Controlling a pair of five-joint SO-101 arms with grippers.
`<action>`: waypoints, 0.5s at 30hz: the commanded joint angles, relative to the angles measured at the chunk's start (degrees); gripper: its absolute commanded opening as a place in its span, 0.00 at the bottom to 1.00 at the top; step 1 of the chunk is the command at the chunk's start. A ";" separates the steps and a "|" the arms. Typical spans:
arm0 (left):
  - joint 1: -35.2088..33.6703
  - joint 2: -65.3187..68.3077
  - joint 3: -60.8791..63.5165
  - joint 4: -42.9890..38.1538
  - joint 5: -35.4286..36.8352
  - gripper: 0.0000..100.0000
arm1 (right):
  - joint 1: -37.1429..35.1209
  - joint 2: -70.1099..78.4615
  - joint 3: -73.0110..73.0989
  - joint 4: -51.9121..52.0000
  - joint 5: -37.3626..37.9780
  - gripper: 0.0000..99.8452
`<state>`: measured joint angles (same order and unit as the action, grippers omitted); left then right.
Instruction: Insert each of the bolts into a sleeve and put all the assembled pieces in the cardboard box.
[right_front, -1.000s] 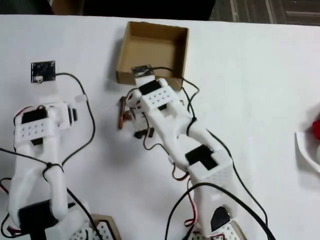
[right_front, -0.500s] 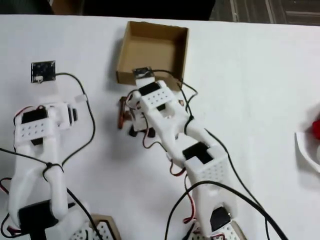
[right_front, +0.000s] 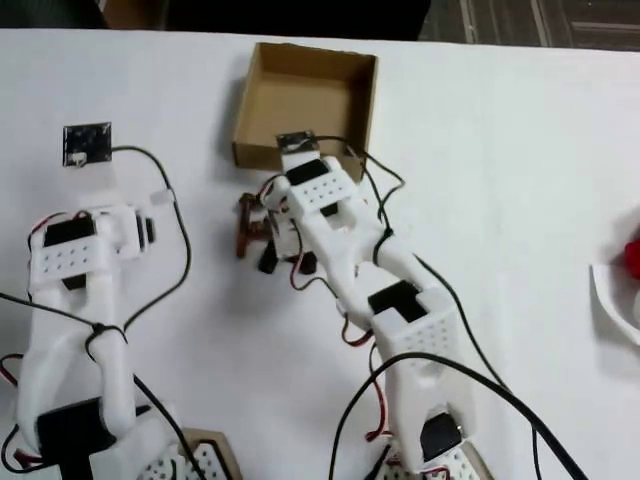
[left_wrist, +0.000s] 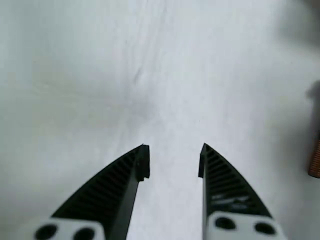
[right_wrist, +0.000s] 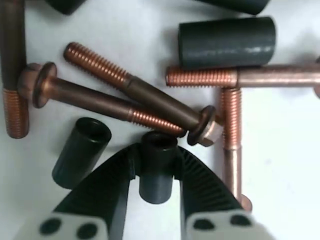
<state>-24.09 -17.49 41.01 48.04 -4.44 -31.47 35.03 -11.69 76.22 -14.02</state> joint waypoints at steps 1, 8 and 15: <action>-0.18 -0.18 -1.89 -1.05 -0.09 0.19 | 0.04 -4.70 0.00 1.71 0.70 0.02; 3.16 -0.09 -1.89 -1.76 -0.09 0.19 | -1.36 -30.90 15.03 -3.12 9.85 0.02; 14.77 4.13 -3.03 -10.90 0.44 0.19 | 6.81 -55.69 39.21 -13.67 21.01 0.02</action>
<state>-14.15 -15.91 40.84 41.01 -4.44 -29.36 -9.19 20.75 65.76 3.56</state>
